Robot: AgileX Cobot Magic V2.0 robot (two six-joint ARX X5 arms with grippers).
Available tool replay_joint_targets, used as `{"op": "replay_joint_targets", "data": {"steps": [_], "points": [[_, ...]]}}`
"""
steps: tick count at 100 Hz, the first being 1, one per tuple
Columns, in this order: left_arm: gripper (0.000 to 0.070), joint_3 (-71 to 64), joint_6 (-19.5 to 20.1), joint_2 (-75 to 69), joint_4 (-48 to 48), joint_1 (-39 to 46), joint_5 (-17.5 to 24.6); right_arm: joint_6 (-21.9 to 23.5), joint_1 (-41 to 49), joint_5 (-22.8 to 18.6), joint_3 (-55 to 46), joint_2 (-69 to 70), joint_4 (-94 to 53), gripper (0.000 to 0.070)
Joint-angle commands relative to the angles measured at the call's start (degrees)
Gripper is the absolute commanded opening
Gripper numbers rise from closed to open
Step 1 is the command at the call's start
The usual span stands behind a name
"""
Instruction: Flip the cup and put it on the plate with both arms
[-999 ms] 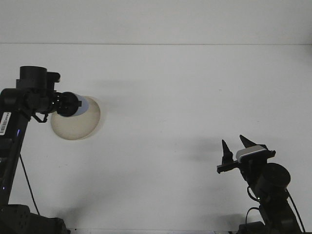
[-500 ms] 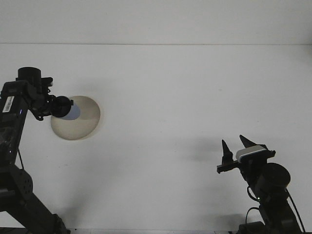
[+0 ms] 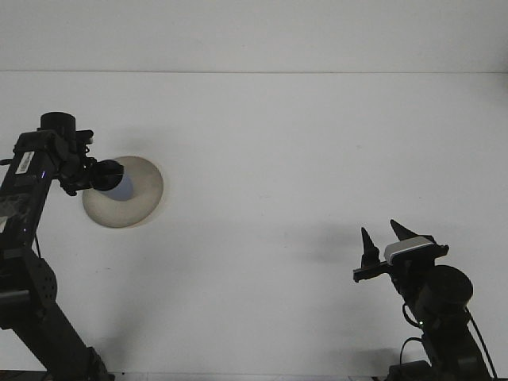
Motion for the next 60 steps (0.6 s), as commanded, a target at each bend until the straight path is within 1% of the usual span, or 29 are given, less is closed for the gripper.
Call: {"op": "replay_joint_targets", "data": {"steps": [1, 5, 18, 30, 39, 44, 50, 55, 60], "points": [[0.036, 1.36, 0.7, 0.7, -0.02, 0.24, 2.71, -0.22, 0.13, 0.0, 0.46, 0.13, 0.57, 0.0425], [0.0359, 1.81, 0.66, 0.31, -0.17, 0.24, 3.48, -0.22, 0.13, 0.0, 0.46, 0.13, 0.57, 0.0425], [0.0359, 4.09, 0.63, -2.49, -1.07, 0.22, 3.48, -0.2, 0.13, 0.02, 0.46, 0.13, 0.57, 0.0425], [0.0359, 5.4, 0.59, -8.5, -1.42, 0.31, 3.48, -0.17, 0.13, 0.11, 0.46, 0.13, 0.57, 0.0425], [0.0359, 5.4, -0.04, -14.64, -0.79, 0.39, 3.54, 0.04, 0.13, 1.29, 0.46, 0.11, 0.57, 0.0425], [0.0357, 5.4, -0.33, -18.4, -0.7, 0.39, 4.26, 0.13, 0.13, 2.27, 0.46, 0.09, 0.61, 0.0425], [0.0329, 5.4, -0.79, -22.84, -0.22, 0.39, 5.62, 0.61, 0.13, 3.39, 0.46, -0.02, 0.59, 0.0425], [0.032, 5.38, -1.03, -26.27, -0.11, 0.39, 6.58, 1.05, 0.13, 3.54, 0.46, -0.39, 0.55, 0.0425], [0.0274, 5.22, -1.33, -29.18, -0.46, 0.37, 7.52, 1.84, 0.11, 3.61, 0.46, -0.87, 0.61, 0.0424]]}}
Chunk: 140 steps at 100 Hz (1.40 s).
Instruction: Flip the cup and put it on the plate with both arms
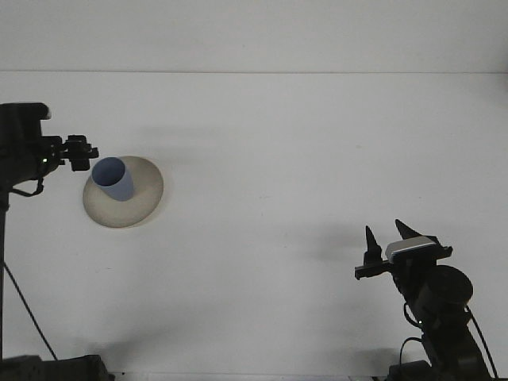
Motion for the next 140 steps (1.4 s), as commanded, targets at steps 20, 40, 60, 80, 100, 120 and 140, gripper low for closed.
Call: {"op": "replay_joint_targets", "data": {"steps": [20, 40, 60, 80, 100, 120, 140], "points": [[0.0005, -8.35, 0.94, -13.64, 3.04, -2.49, 3.8, 1.7, 0.07, 4.37, 0.44, -2.6, 0.15, 0.0185], [0.0013, -35.47, 1.46, -30.64, 22.29, -4.55, 2.84, 3.78, 0.02, 9.97, 0.42, -5.77, 0.26, 0.0], [0.0013, -64.94, 1.05, -49.11, 50.34, -4.55, 0.39, 4.24, -0.46, 11.8, 0.39, -8.87, 1.55, 0.0], [0.0012, -72.67, -2.25, -56.89, 54.29, -4.55, -3.17, 4.24, -0.57, 11.8, 0.42, -9.03, 1.79, 0.0], [0.0012, -72.65, -2.43, -58.71, 54.23, -4.55, -3.1, 4.22, -0.55, 11.78, 0.42, -9.03, 1.86, 0.0], [0.0013, -72.65, -2.43, -59.82, 54.12, -4.55, -3.13, 4.22, -0.55, 11.76, 0.42, -9.03, 1.95, 0.0], [0.0013, -72.63, -2.43, -59.82, 54.01, -4.55, -3.13, 4.22, -0.55, 11.78, 0.42, -9.03, 1.95, 0.0]]}}
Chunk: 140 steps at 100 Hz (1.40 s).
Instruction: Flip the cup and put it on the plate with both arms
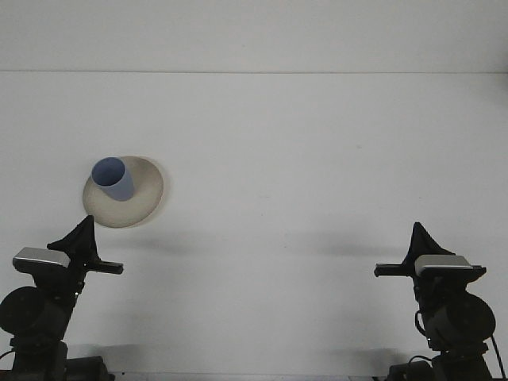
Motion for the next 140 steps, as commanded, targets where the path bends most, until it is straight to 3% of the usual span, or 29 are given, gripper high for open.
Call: {"op": "replay_joint_targets", "data": {"steps": [1, 35, 52, 60, 90, 140], "points": [[0.0013, 0.66, -0.24, -0.04, 0.55, 0.11, -0.15, 0.61, 0.07, 0.07, 0.42, 0.13, 0.66, 0.0], [0.0012, 0.33, -0.42, -0.96, 0.17, -0.17, -0.35, 0.61, 0.07, 0.07, 0.42, 0.13, 0.66, 0.0], [0.0012, -6.75, -0.39, -5.31, 1.97, -5.11, -10.4, 0.61, 0.07, 0.07, 0.42, 0.13, 0.66, 0.0], [0.0013, -12.04, -0.66, -9.27, 3.74, -7.63, -12.94, 0.61, 0.07, 0.07, 0.42, 0.13, 0.66, 0.0], [0.0013, -25.92, -4.81, -20.68, 5.81, -9.38, -13.18, 0.61, 0.07, 0.07, 0.42, 0.13, 0.66, 0.0], [0.0013, -26.99, -4.31, -20.72, 6.54, -9.27, -13.68, 0.61, 0.07, 0.07, 0.42, 0.13, 0.7, 0.0]]}}
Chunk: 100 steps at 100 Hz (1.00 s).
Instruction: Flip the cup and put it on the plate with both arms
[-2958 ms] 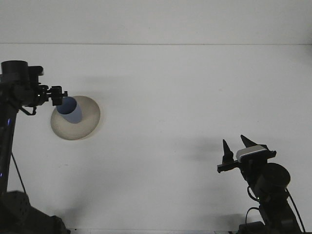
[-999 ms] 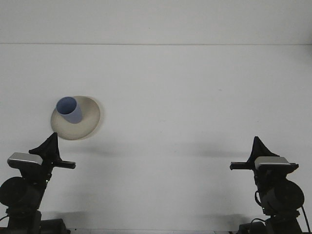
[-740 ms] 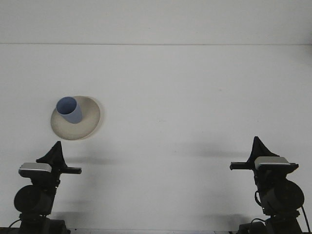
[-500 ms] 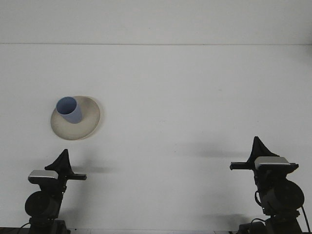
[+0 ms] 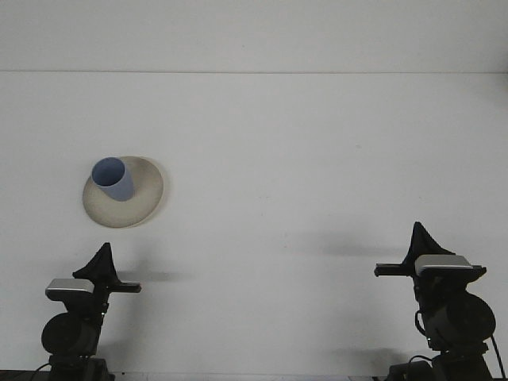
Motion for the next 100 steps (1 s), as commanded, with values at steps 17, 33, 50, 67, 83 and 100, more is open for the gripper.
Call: {"op": "replay_joint_targets", "data": {"steps": [17, 33, 50, 67, 83, 100], "points": [[0.0013, -1.14, 0.0, -0.11, 0.55, 0.0, -0.31, 0.59, 0.07, 0.04, 0.42, 0.13, 0.57, 0.0], [0.0013, -1.14, 0.0, -0.11, 0.55, 0.0, -0.31, 0.59, 0.07, 0.04, 0.42, 0.13, 0.59, 0.0], [0.0013, -1.14, 0.0, -0.11, 0.55, 0.0, -0.31, 0.59, 0.07, 0.04, 0.42, 0.13, 0.57, 0.0], [0.0013, -1.14, 0.0, -0.11, 0.55, 0.0, -0.31, -2.29, -0.04, 0.15, 0.37, 0.13, 0.92, 0.0], [0.0013, -1.14, 0.0, -0.11, 0.55, 0.0, -0.31, -7.08, -0.22, -0.7, -2.99, -1.86, 4.17, 0.0], [0.0013, -1.14, 0.0, -0.11, 0.55, 0.0, -0.31, -14.93, -2.01, -7.54, -14.58, -9.92, 9.64, 0.0]]}}
